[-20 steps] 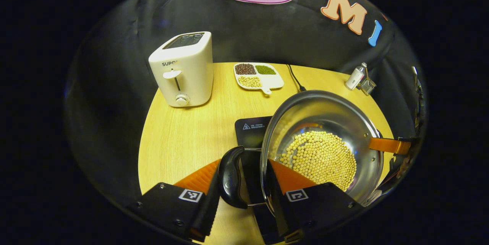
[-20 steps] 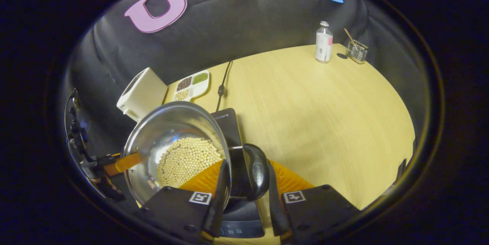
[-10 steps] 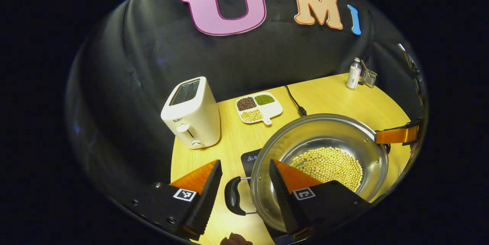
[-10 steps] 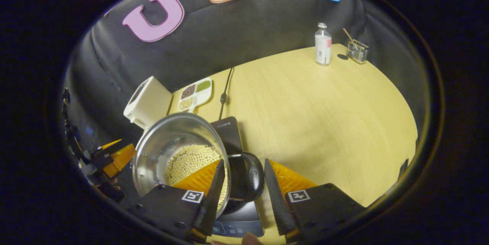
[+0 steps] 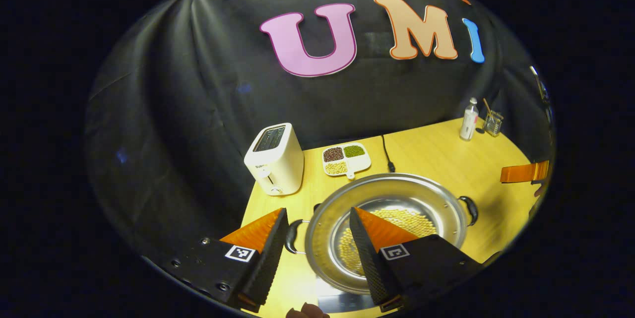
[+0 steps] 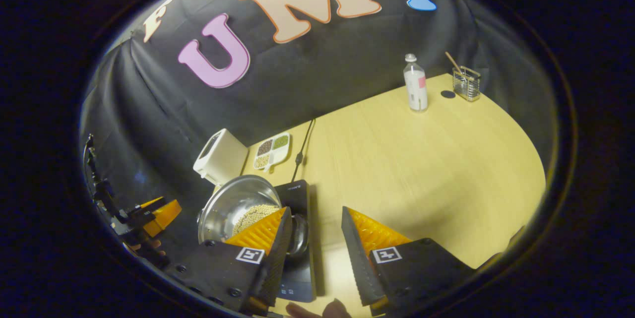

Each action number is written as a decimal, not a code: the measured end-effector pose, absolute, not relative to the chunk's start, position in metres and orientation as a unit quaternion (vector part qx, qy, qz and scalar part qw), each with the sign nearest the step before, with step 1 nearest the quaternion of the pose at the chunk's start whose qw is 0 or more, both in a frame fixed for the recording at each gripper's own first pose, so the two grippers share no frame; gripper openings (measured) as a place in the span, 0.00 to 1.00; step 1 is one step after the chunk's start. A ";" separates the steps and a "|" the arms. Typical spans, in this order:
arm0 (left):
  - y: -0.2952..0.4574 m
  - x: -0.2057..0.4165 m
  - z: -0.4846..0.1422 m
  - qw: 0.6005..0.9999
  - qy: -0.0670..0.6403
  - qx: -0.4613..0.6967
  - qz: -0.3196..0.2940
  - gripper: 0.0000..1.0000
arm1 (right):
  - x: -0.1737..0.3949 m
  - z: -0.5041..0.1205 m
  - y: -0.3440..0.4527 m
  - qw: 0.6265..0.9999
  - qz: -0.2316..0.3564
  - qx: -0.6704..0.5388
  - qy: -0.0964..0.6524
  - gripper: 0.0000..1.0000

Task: First push the handle of the pot to place it horizontally, then grasp the pot with both hands and set it on the induction cooktop.

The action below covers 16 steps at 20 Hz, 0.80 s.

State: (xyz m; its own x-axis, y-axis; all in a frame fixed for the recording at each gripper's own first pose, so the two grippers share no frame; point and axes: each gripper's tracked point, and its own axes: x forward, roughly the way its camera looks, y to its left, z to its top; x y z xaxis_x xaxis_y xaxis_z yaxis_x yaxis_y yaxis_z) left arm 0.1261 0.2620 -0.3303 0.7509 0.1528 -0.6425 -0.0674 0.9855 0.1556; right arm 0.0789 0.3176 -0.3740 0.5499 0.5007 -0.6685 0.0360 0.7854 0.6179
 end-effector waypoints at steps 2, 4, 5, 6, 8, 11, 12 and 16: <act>0.233 0.104 -0.325 0.932 0.351 0.032 0.079 0.76 | 0.070 -0.370 0.288 0.843 0.160 0.277 0.432 0.63; 0.200 0.079 -0.316 0.931 0.349 -0.008 0.101 0.77 | 0.058 -0.368 0.258 0.858 0.184 0.249 0.410 0.61; 0.182 0.070 -0.309 0.934 0.338 -0.031 0.108 0.77 | 0.051 -0.366 0.242 0.865 0.191 0.235 0.399 0.62; 0.165 0.060 -0.299 0.938 0.323 -0.051 0.115 0.77 | 0.043 -0.363 0.225 0.870 0.196 0.222 0.394 0.62; 0.138 0.052 -0.273 0.949 0.280 -0.076 0.123 0.76 | 0.033 -0.337 0.198 0.883 0.209 0.223 0.357 0.64; 0.097 0.044 -0.232 0.958 0.248 -0.098 0.108 0.79 | 0.028 -0.313 0.148 0.905 0.195 0.210 0.314 0.61; 0.087 0.047 -0.212 0.964 0.228 -0.094 0.102 0.80 | 0.027 -0.302 0.136 0.910 0.191 0.210 0.303 0.64; 0.039 0.059 -0.145 0.979 0.167 -0.105 0.059 0.79 | 0.036 -0.235 0.085 0.935 0.157 0.217 0.234 0.61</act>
State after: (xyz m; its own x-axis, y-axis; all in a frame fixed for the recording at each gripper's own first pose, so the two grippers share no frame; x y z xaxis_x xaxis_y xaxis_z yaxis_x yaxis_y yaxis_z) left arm 0.0589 0.0389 -0.1453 0.9374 0.0815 -0.3385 -0.1512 0.9711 -0.1849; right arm 0.0363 0.0849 -0.2353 0.8408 0.3952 -0.3699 -0.1922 0.8568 0.4785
